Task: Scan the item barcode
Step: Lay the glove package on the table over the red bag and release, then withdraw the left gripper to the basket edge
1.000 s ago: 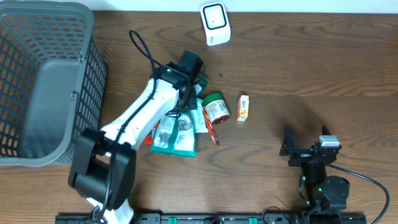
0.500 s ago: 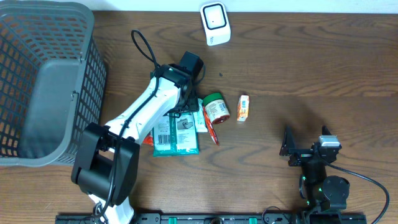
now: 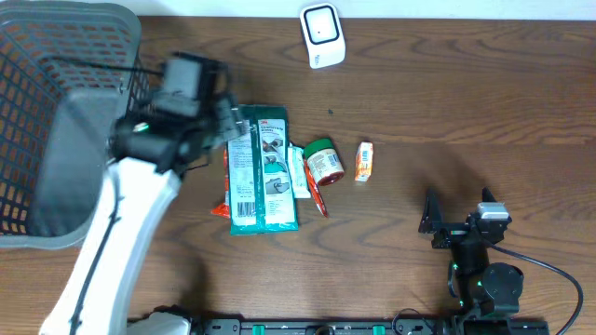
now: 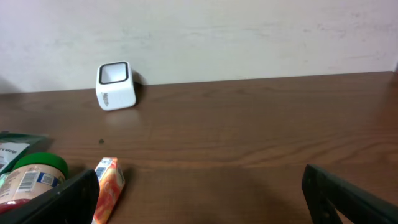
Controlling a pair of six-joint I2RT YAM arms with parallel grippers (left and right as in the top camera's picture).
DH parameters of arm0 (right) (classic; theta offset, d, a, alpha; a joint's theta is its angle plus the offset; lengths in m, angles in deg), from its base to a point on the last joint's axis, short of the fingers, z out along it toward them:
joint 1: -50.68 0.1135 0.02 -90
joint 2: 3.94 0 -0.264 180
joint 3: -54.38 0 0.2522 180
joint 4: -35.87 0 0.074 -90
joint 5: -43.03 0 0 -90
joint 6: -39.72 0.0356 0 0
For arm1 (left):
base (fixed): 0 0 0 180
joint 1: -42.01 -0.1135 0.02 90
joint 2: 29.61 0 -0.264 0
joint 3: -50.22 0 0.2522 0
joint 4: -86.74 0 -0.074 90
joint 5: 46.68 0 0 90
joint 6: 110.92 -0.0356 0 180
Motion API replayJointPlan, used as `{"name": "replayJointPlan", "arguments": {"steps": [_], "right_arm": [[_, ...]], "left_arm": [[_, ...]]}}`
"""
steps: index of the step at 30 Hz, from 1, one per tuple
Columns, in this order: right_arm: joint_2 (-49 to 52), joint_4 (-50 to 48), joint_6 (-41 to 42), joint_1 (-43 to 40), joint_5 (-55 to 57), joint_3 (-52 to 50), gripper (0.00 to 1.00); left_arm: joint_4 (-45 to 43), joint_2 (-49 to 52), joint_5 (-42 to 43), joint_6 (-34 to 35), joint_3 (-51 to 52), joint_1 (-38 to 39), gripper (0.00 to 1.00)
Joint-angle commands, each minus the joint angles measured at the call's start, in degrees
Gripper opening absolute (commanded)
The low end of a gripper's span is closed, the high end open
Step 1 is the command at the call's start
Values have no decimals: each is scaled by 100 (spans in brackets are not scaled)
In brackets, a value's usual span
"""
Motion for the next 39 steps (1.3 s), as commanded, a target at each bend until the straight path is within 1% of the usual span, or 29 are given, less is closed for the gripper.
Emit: {"name": "replayJointPlan", "arguments": {"steps": [1,4,9,10,39], "right_arm": [[-20,20,52,-72,-9,-9,99],[-20,20,52,-70,-9,-9,99],[-20,20,52,-70,-9,-9,99],[-20,20,50,-72,-7,-9,99],[-20,20,50,-70,-7,-9,99]], "left_arm": [[229,-284,-72,-238,-37,-442,76],[238,-555,-72,-682,-37,-769,75],[278,-887,-74,-708,-35,-1080,76],[278,-905,-72,-708,-35,-1086,90],[278,-859,-72,-706,-35,-1088,91]]}}
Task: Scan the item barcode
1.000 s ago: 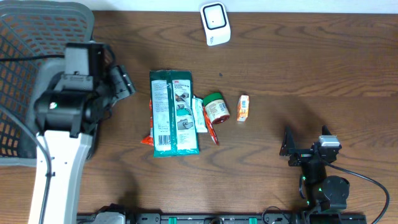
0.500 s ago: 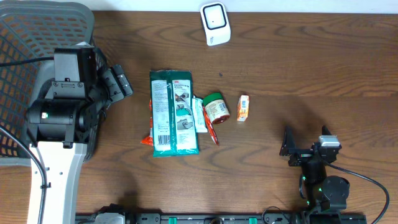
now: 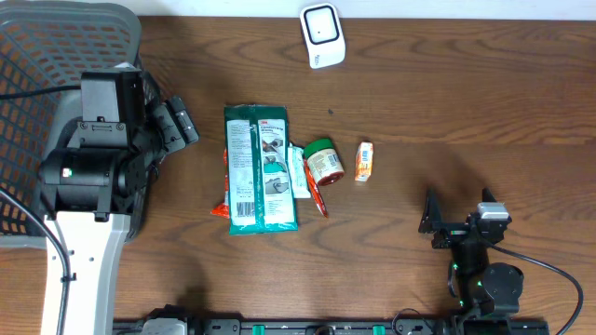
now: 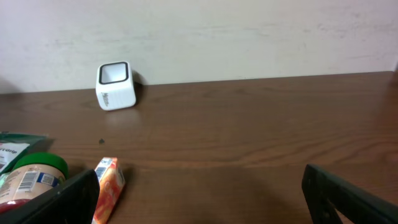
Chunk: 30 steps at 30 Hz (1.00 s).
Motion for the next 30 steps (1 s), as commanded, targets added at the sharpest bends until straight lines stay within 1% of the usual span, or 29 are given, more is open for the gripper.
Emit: {"name": "replayJointPlan", "arguments": {"steps": [1,11,13,17,19,21,24,27,30], "right_arm": [[-20,20,52,-70,-7,-9,99],[-20,22,66,-70,-59,-9,99],[-20,15,339,-70,-225,-9,99],[-20,-234,1449,-72,-763,-2,99],[-15,-315,1488,-72,-1268,76,99],[11,-181,1491,-70,-1403,275,99],[166,437,1578,-72,-1401,994,99],[616,1040,1578,-72,-1399,2048,99],[1523,1816,1620,-72,-1405,3475,99]], "left_arm": [[15,22,-50,-74,-37,-20,91],[15,22,-50,-74,-37,-20,91],[15,22,-50,-74,-37,-20,91],[15,22,-50,-74,-37,-20,91],[15,22,-50,-74,-37,-20,91],[15,22,-50,-74,-37,-20,91],[15,22,-50,-74,-37,-20,91],[15,22,-50,-74,-37,-20,91],[15,22,-48,-74,-37,-20,91]]}}
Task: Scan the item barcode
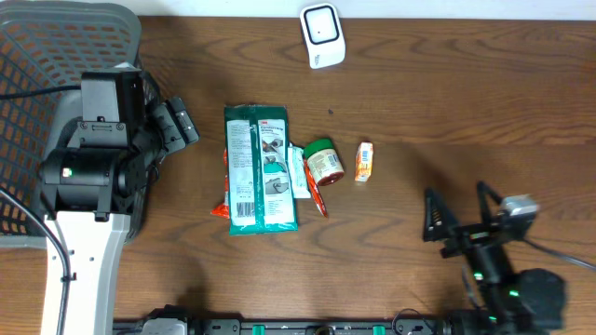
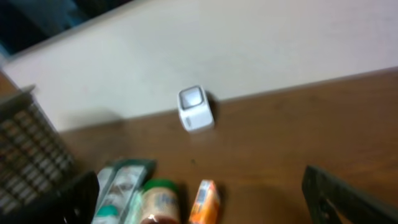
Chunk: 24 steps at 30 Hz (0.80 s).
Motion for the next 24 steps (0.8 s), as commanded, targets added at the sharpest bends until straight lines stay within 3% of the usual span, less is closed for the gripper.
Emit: {"name": "replayJointPlan", "arguments": {"steps": [1,4,5,11,16,18,21,24], "right_arm": [[977,662,153,-70,-116,1593,99],[1952,1797,151,-70,-219,2907,99],[2592,2649,153,-70,-249,3722,99],[4325,4872,151,-63,-286,5622,99],[5080,5007,66,11,-1093,5805,99],[5292,4929,-188,111,-1504,5720,88],[5925,5278,-98,756,-603,5718,77],[6487,5353,55,1362,-35,5722,75]], "left_arm": [[11,22,-48,-74,-37,-20,91],[11,22,-48,-74,-37,-20,91],[11,22,-48,-74,-37,-20,91],[11,22,-48,-74,-37,-20,91],[11,22,-48,-74,-37,-20,91],[11,22,-48,-74,-37,-20,91],[11,22,-48,-74,-37,-20,91],[11,22,-48,-74,-37,-20,91]]}}
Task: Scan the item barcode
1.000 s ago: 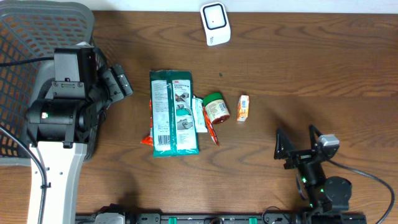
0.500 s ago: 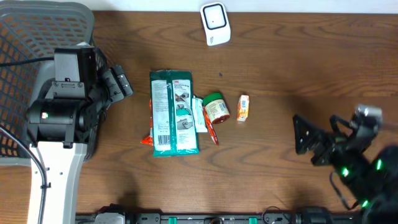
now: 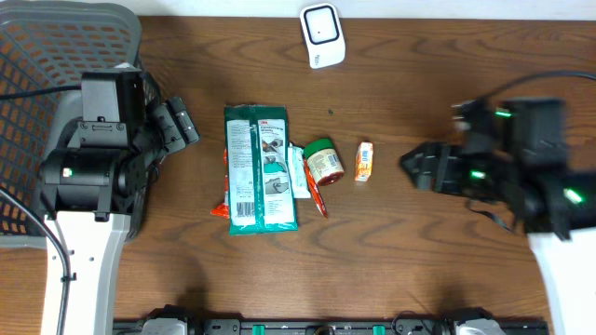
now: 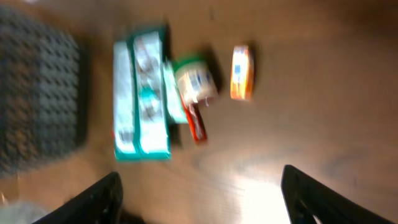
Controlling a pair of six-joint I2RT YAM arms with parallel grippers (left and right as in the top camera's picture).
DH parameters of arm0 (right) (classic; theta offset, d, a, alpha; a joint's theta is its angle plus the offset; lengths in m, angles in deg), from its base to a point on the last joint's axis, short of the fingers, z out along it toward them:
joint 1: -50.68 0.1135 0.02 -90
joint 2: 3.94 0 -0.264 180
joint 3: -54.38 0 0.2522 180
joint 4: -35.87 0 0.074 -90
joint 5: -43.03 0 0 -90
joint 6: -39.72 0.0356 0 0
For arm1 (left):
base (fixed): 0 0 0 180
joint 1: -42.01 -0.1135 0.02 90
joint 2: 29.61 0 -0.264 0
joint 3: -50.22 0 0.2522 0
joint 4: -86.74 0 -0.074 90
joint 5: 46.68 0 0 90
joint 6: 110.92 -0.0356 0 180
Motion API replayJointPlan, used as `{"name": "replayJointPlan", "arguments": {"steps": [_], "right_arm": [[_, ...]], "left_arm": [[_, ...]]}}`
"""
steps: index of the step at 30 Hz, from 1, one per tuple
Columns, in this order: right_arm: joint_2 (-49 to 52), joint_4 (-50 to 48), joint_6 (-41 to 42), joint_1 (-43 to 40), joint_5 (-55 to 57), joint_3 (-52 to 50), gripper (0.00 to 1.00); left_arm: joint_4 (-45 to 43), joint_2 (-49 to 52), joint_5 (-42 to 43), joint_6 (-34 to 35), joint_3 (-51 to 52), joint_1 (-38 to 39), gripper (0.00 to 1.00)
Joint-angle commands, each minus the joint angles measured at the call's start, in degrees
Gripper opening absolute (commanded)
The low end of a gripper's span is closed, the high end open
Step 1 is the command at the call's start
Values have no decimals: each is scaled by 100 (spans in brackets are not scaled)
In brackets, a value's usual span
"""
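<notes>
Several items lie mid-table: a green packet [image 3: 261, 167] [image 4: 142, 99] with a barcode label, a green-lidded jar [image 3: 324, 160] [image 4: 196, 81] and a small orange box [image 3: 364, 160] [image 4: 241, 71]. The white scanner [image 3: 321, 35] stands at the far edge. My right gripper [image 3: 416, 168] [image 4: 202, 199] hovers right of the orange box, open and empty, its blurred wrist view looking down on the items. My left gripper [image 3: 175, 124] sits left of the packet beside the basket, its fingers apart and holding nothing.
A grey mesh basket [image 3: 56, 102] [image 4: 37, 93] fills the far left corner, partly under the left arm. A red-orange pack [image 3: 315, 197] pokes out from under the packet and jar.
My right arm has moved from the front right of the table to beside the orange box, and its camera now points down at the items. The left arm and the items have not moved.
First my left gripper was at the green packet's top left corner while the right arm rested at the front edge. The left arm then stood back by the basket and has stayed there. Later the right arm had shifted, and now it is near the items.
</notes>
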Motion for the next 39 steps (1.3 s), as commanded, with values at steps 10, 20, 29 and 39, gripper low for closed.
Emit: {"name": "replayJointPlan", "arguments": {"steps": [10,20,29,39], "right_arm": [[2396,-693,420,1215,1556,72,82],[3156,-1639,422,1231,1707,72,63],[3746,-1915,422,1355,2026,70,54],[4135,-2186,422,1390,2055,35,46]], "left_arm": [[9,22,-52,-74,-44,-20,91],[9,22,-52,-74,-44,-20,91],[9,22,-52,-74,-44,-20,91],[9,22,-52,-74,-44,-20,91]]}}
